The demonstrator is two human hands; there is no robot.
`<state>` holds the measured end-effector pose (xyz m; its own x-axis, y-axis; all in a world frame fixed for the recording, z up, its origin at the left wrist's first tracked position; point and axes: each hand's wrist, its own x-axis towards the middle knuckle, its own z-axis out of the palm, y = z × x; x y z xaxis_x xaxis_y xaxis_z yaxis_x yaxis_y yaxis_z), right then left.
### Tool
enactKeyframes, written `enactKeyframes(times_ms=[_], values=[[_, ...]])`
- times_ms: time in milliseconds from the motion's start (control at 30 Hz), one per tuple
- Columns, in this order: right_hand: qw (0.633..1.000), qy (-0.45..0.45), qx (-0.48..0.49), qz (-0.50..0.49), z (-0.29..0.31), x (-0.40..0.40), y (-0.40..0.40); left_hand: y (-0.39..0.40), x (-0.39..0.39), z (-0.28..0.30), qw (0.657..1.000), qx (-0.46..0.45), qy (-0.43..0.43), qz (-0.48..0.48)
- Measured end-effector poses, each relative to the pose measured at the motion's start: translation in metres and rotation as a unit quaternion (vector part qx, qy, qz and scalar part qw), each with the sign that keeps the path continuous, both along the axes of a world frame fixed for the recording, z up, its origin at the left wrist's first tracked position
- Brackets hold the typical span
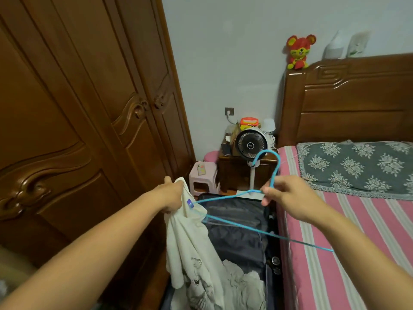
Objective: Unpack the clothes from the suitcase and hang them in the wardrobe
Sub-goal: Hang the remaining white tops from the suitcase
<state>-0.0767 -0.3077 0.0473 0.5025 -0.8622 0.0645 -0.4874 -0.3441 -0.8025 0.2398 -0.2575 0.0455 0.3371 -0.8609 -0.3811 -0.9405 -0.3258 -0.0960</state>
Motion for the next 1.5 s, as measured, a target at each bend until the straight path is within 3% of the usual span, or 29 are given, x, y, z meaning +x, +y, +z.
enactKeyframes(times_ms=[167, 300, 367, 433, 467, 533, 600, 667, 733, 767, 800, 900, 967, 1067, 1133, 1167, 1267, 1333, 1400, 1500], values=[[0.997, -0.052, -0.054, -0.012, -0.014, 0.06, 0.011, 0.014, -0.051, 0.016, 0.993, -0.077, -0.018, -0.083], [0.994, -0.109, -0.019, 0.012, -0.023, 0.102, 0.021, 0.049, -0.091, 0.051, 0.967, -0.192, 0.068, -0.156], [0.979, -0.201, 0.005, 0.02, -0.009, 0.1, 0.02, 0.064, -0.089, 0.075, 0.922, -0.307, 0.082, -0.219], [0.946, -0.317, 0.053, 0.047, 0.019, 0.089, 0.017, 0.064, -0.069, 0.098, 0.85, -0.449, 0.032, -0.275], [0.932, -0.352, 0.063, 0.062, 0.035, 0.083, 0.016, 0.062, -0.058, 0.109, 0.831, -0.478, 0.017, -0.283], [0.934, -0.344, 0.024, 0.096, 0.063, 0.08, 0.012, 0.054, -0.041, 0.127, 0.85, -0.444, -0.006, -0.285], [0.949, -0.289, -0.026, 0.12, 0.075, 0.089, 0.003, 0.042, -0.037, 0.136, 0.87, -0.379, -0.101, -0.3], [0.962, -0.238, -0.133, 0.03, 0.068, 0.1, -0.006, 0.032, -0.037, 0.137, 0.879, -0.355, -0.133, -0.289], [0.92, -0.224, -0.289, -0.14, 0.044, 0.108, 0.0, 0.023, -0.03, 0.133, 0.904, -0.356, -0.069, -0.226], [0.9, -0.245, -0.32, -0.169, 0.029, 0.111, 0.011, 0.02, -0.025, 0.129, 0.914, -0.355, -0.03, -0.195], [0.902, -0.254, -0.312, -0.159, 0.01, 0.116, 0.024, 0.018, -0.022, 0.125, 0.918, -0.359, 0.009, -0.168], [0.967, -0.188, -0.163, -0.059, -0.041, 0.134, 0.046, 0.019, -0.021, 0.115, 0.912, -0.379, 0.076, -0.14], [0.97, -0.203, -0.124, -0.04, -0.055, 0.135, 0.044, 0.024, -0.018, 0.107, 0.91, -0.376, 0.094, -0.146], [0.962, -0.223, -0.149, -0.046, -0.054, 0.112, 0.04, 0.028, 0.011, 0.093, 0.906, -0.394, 0.104, -0.111], [0.979, -0.138, -0.146, 0.025, -0.06, 0.082, 0.036, 0.034, 0.038, 0.087, 0.889, -0.43, 0.138, -0.079], [0.985, -0.054, -0.144, 0.073, -0.061, 0.066, 0.031, 0.038, 0.052, 0.085, 0.879, -0.44, 0.167, -0.072], [0.949, 0.123, -0.254, 0.138, -0.072, 0.019, -0.011, 0.058, 0.082, 0.074, 0.89, -0.387, 0.219, -0.104], [0.903, 0.159, -0.386, 0.097, -0.061, 0.004, -0.046, 0.071, 0.087, 0.063, 0.921, -0.317, 0.163, -0.158], [0.886, 0.155, -0.43, 0.076, -0.035, 0.009, -0.058, 0.075, 0.086, 0.052, 0.939, -0.275, 0.083, -0.191], [0.92, 0.011, -0.382, 0.09, 0.0, 0.044, -0.037, 0.073, 0.077, 0.049, 0.924, -0.331, 0.067, -0.181]])
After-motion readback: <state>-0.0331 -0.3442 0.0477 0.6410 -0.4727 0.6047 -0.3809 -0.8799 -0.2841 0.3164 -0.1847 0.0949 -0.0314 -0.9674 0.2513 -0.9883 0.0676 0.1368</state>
